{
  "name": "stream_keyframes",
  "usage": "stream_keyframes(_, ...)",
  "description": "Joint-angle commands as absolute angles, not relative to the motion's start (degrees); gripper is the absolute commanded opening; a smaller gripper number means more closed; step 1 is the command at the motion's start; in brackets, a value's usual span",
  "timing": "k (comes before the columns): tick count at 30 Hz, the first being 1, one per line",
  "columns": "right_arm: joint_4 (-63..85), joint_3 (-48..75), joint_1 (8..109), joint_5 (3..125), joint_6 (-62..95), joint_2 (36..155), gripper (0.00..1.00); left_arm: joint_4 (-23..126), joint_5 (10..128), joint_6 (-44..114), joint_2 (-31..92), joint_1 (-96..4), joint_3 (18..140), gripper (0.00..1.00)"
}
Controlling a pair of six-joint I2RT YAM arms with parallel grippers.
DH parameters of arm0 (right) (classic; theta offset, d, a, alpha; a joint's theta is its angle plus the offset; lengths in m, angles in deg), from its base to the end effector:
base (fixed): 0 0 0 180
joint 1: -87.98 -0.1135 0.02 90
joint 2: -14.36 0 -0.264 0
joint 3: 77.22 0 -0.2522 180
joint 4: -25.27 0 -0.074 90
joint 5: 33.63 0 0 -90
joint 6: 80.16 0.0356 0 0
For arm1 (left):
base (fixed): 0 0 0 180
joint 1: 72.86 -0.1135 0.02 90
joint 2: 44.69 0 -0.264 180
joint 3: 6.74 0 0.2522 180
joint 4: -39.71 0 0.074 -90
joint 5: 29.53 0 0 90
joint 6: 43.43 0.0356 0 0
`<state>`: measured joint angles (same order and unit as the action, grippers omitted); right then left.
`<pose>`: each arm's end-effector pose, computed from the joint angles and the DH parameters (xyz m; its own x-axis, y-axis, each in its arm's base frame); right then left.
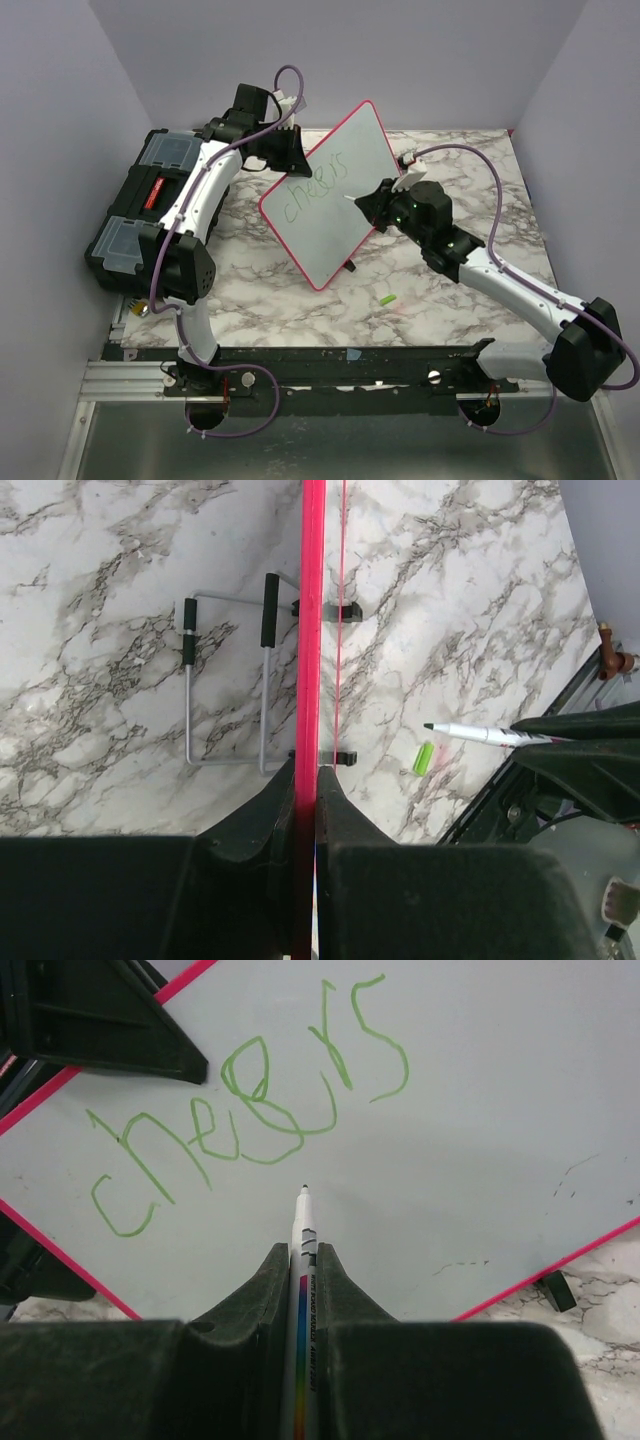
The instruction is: Write a sentence on the whiteboard
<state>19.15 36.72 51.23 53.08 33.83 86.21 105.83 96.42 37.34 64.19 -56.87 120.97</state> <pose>0.2383 0.1754 0.3163 -0.3756 0.2261 -0.8988 -0.4374 0.8117 0.3870 0.3921 -0.1341 0.3691 -0.7944 0.0926 -0.6003 0.4847 0.6923 -0.5346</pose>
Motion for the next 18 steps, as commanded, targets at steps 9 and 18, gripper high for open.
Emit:
stream_keyframes(9,18.3,37.9,51.0,53.6,35.3,84.0,0.01,104.6,93.0,38.9,64.8,-56.0,122.7,0.00)
stream_keyframes(18,16.3,36.9,51.0,50.2,32.0,83.2,0.01,110.1,90.3,43.5,65.0,-52.8,125.9,0.00)
